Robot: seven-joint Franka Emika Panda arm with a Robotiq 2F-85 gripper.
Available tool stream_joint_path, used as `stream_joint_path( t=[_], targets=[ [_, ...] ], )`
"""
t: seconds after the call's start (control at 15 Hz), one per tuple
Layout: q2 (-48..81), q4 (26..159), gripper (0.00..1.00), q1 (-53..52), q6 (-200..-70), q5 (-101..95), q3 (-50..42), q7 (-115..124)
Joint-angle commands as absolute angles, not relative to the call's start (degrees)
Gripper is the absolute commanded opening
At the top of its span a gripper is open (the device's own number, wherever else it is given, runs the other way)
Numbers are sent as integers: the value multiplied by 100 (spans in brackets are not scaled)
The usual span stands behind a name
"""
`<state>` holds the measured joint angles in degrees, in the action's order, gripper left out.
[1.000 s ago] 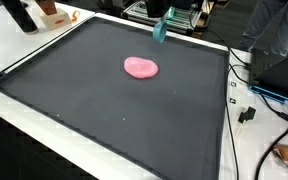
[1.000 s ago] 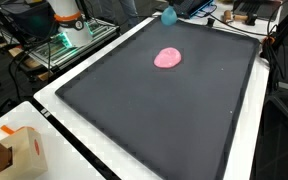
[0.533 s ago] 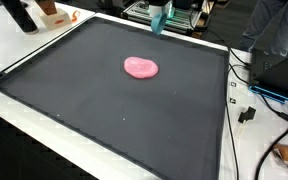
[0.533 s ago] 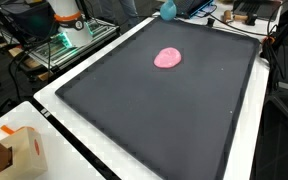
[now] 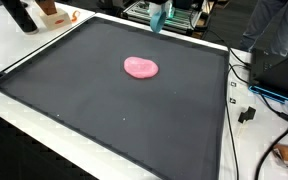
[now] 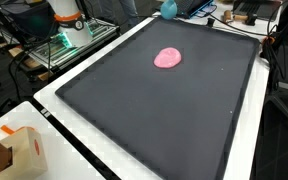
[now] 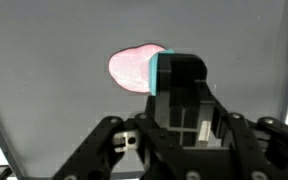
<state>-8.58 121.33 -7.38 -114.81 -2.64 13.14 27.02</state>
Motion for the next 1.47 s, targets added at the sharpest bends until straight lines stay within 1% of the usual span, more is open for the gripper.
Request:
stream_joint_path(
  t=[0.0,0.33,0.8,1.07,1.4],
  targets=[
    [-802,12077,26,-737,-11461,-41,1179,2519],
    [-585,12102,26,-564,-11828,1758,450,297],
    [-23,12137,26,-113,-11300,3864,-256,-2950],
    [401,12145,26,307,-10787,4280,-461,-3938],
    [908,12183,26,728,-10781,4494,-577,-4501]
  ],
)
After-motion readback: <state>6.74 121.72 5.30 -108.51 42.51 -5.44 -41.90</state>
